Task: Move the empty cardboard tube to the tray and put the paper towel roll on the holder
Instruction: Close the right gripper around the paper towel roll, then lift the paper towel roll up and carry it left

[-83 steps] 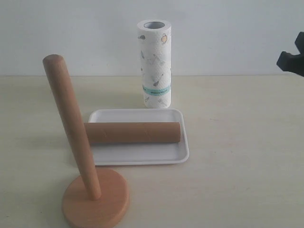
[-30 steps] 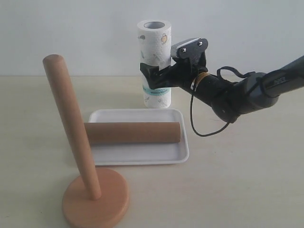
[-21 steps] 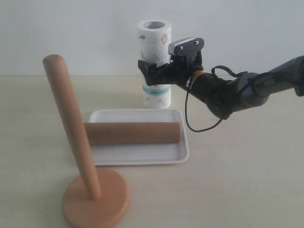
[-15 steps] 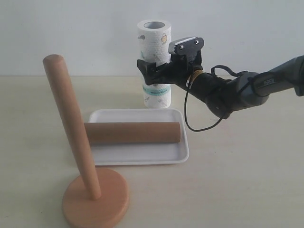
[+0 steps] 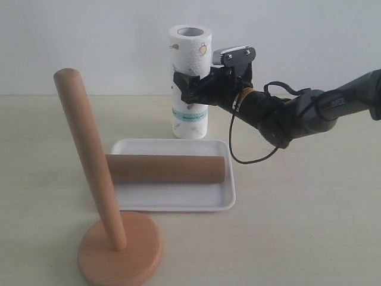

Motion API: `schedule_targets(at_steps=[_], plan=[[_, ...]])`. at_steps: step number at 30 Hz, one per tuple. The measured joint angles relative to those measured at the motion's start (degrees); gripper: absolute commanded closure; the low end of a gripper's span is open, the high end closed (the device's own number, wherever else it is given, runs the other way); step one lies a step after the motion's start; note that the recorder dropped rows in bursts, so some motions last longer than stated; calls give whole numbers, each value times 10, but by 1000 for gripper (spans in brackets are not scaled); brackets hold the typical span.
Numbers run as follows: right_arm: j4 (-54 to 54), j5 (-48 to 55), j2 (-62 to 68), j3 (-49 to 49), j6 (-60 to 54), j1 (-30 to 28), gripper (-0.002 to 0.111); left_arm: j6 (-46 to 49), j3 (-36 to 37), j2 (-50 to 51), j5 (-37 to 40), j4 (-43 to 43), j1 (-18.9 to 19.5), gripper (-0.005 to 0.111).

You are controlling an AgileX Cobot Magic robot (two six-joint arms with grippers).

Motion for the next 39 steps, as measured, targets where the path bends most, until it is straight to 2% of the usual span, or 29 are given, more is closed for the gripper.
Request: schedule_targets(at_steps=[13, 22, 33, 39], plan=[[7, -3, 0, -2, 33, 0, 71, 0, 0, 0, 0, 0, 0, 103], [-11, -8, -10, 1, 67, -43, 71, 0, 0, 0, 0, 0, 0, 103], [-196, -27, -62, 1, 112, -88, 71, 0, 0, 0, 0, 0, 0, 103], [-244, -38, -68, 1, 180, -118, 71, 0, 0, 0, 0, 0, 0, 103]])
